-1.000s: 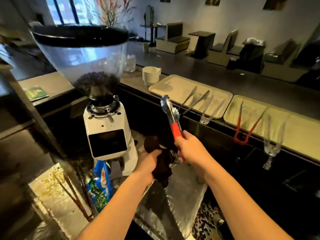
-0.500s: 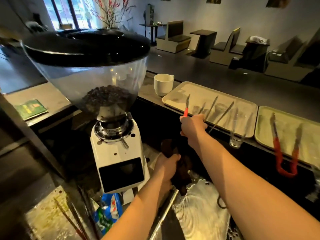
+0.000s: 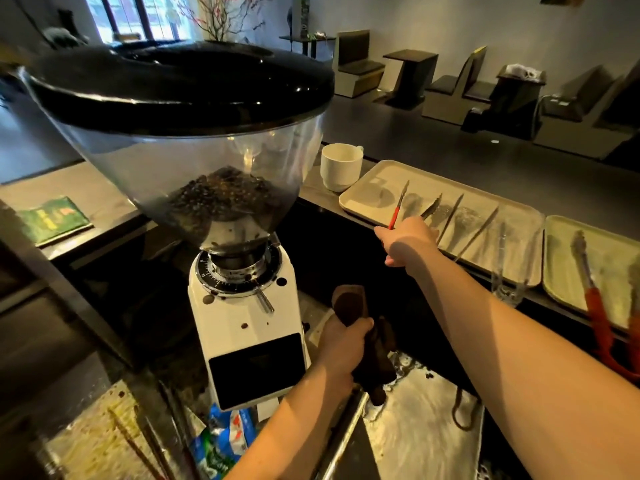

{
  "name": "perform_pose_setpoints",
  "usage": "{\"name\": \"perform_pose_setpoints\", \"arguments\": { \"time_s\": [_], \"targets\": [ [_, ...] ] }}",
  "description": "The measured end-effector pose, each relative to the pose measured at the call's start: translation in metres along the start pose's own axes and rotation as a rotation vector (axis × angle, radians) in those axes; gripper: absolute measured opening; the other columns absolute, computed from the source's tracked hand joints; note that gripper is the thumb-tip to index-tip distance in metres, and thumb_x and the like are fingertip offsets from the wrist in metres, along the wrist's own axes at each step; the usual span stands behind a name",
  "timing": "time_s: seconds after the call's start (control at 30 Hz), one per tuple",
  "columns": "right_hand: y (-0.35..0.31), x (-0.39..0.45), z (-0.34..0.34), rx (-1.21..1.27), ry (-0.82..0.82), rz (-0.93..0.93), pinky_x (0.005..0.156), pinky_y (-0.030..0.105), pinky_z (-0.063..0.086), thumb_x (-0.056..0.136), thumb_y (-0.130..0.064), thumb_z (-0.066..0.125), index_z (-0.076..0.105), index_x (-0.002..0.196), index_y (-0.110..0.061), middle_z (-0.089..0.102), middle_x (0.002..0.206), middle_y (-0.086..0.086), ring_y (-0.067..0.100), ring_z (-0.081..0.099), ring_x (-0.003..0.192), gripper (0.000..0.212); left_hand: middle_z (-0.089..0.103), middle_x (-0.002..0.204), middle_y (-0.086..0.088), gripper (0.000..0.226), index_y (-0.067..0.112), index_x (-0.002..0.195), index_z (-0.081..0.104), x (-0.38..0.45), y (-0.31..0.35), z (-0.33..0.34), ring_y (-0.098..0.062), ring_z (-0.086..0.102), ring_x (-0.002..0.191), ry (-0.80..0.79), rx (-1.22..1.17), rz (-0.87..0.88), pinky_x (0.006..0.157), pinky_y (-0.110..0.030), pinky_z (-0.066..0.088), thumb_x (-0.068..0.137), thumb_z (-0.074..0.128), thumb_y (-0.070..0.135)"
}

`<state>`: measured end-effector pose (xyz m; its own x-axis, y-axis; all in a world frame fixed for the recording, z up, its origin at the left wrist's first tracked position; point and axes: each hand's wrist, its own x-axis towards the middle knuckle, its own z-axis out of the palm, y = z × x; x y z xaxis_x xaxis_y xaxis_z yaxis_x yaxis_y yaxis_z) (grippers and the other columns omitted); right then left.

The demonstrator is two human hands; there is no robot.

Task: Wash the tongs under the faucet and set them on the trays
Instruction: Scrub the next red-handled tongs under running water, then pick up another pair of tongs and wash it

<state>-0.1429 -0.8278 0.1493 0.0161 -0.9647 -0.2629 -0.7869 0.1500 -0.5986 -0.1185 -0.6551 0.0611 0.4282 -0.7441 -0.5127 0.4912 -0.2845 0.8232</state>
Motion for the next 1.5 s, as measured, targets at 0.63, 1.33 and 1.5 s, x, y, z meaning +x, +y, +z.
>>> {"name": "perform_pose_setpoints", "arguments": {
  "time_s": [0.63,1.33,1.5],
  "targets": [
    [0.134,-0.134,-0.009,0.076,-0.253,-0.518,0.058,0.035,0.054,0.093,-0.024,0.055,0.066,0.08,-0.018,0.07,0.076,0.004,0.02,0.067,0.066,0.018,0.072,0.101,-0.023,0.014,0.009,0.104,0.064,-0.079,-0.093,-0.037,-0.039,0.071,0.092,0.168,-0.031,-0.127,0.081,-0.05,0.059,0.091,0.063,0.011],
    [0.126,-0.277,0.23,-0.215,-0.671,-0.739,0.076,0.037,0.048,0.089,-0.02,0.056,0.067,0.088,-0.005,0.071,0.092,0.018,0.035,0.064,0.096,0.018,0.058,0.071,-0.014,0.005,0.003,0.092,0.061,-0.15,-0.148,-0.253,-0.027,0.056,0.058,0.728,-0.275,-0.093,0.065,-0.036,0.048,0.092,0.059,-0.001],
    [0.135,-0.288,0.297,-0.538,-0.674,-0.682,0.094,0.038,0.047,0.092,-0.031,0.06,0.059,0.124,-0.007,0.051,0.132,0.022,0.037,0.056,0.117,0.04,0.065,0.075,-0.011,0.007,0.013,0.089,0.06,-0.144,-0.158,-0.287,-0.022,0.067,0.055,0.734,-0.263,-0.12,0.051,-0.026,0.055,0.091,0.064,0.009]
  ]
}}
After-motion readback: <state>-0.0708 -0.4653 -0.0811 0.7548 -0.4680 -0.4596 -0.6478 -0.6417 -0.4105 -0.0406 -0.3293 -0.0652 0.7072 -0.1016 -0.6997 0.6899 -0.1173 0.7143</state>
